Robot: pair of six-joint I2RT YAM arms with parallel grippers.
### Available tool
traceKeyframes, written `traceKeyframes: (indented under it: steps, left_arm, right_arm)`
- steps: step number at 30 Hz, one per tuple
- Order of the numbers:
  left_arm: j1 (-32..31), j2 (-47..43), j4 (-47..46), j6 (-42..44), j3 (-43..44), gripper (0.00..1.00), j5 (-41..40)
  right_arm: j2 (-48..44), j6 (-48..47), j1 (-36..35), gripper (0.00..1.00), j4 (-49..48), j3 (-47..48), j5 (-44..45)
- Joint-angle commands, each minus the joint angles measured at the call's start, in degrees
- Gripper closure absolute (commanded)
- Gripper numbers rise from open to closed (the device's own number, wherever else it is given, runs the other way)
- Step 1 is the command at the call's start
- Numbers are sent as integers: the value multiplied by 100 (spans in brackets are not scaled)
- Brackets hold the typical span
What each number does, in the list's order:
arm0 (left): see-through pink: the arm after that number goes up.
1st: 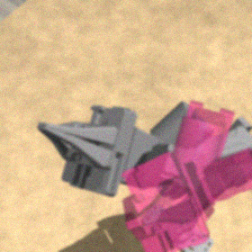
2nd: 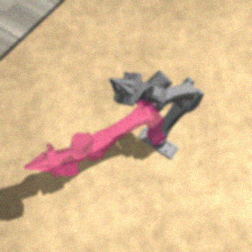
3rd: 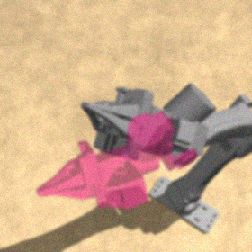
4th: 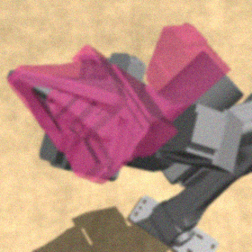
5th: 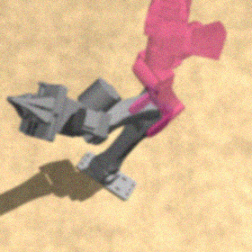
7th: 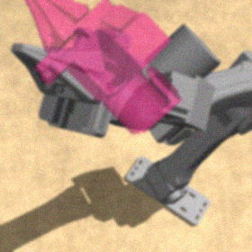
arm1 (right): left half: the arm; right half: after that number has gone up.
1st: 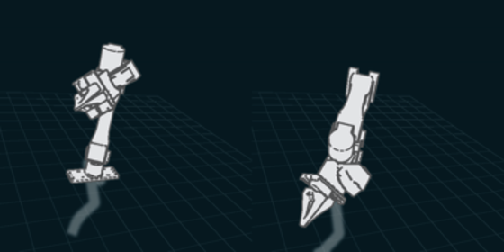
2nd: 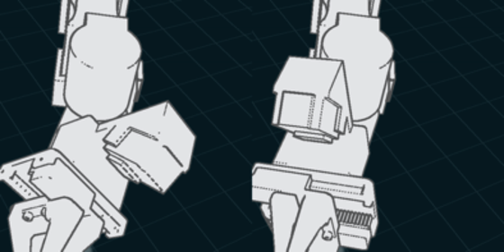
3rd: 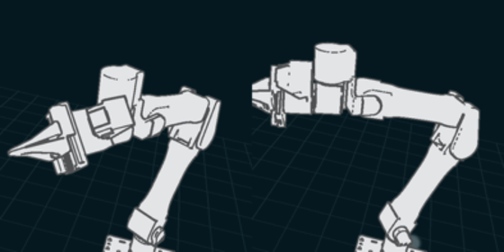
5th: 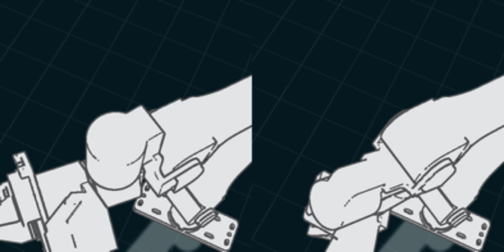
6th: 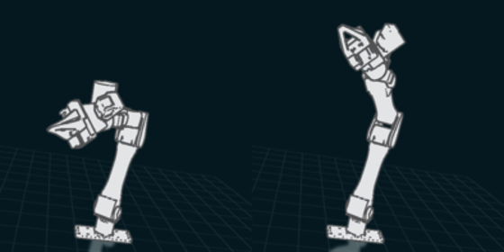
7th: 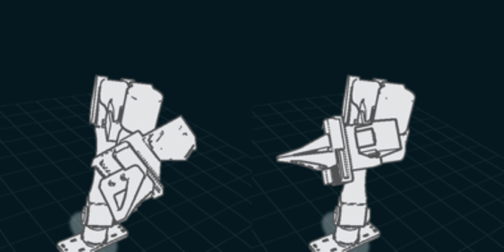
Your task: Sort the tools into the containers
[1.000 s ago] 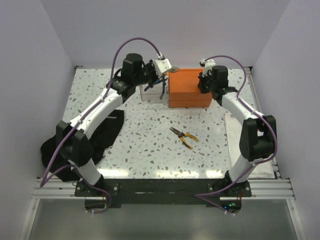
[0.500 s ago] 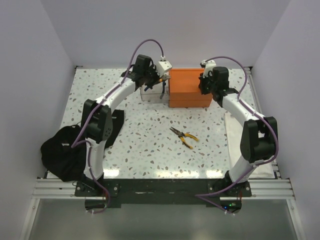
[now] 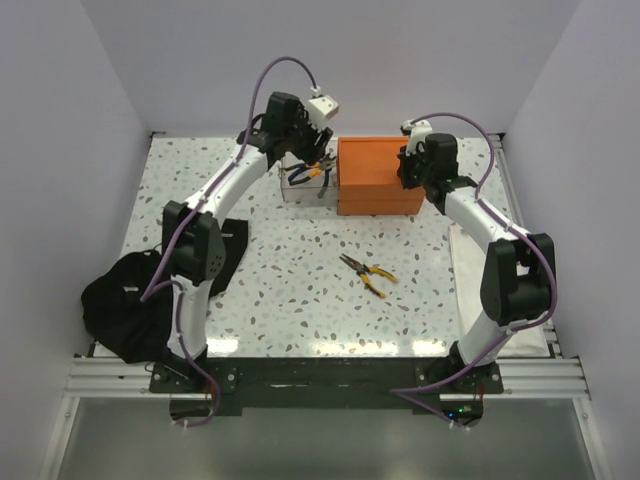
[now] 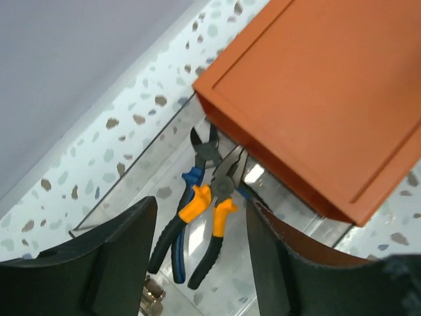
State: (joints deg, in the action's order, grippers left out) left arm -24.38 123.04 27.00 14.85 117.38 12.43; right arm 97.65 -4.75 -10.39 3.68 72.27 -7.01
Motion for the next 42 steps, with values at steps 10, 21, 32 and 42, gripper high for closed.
traceKeyframes:
  steps: [10,21,32,42]
  left_arm:
    - [-1419,-2399,620,3135,-2781,28,2950]
    - [-2000,-1521,1001,4614,-3020,20,2397]
    - [-2308,-431,386,4606,-3151,23,1781]
    - [-2308,299,216,4113,-2809,47,1508]
  right_arm:
    - [325,-140,72,100,1179,-240,261]
    - [237,-140,81,100,1170,-380,226]
    - [79,-149,134,100,1187,-530,200]
    - [106,-87,266,100,1222,-547,94]
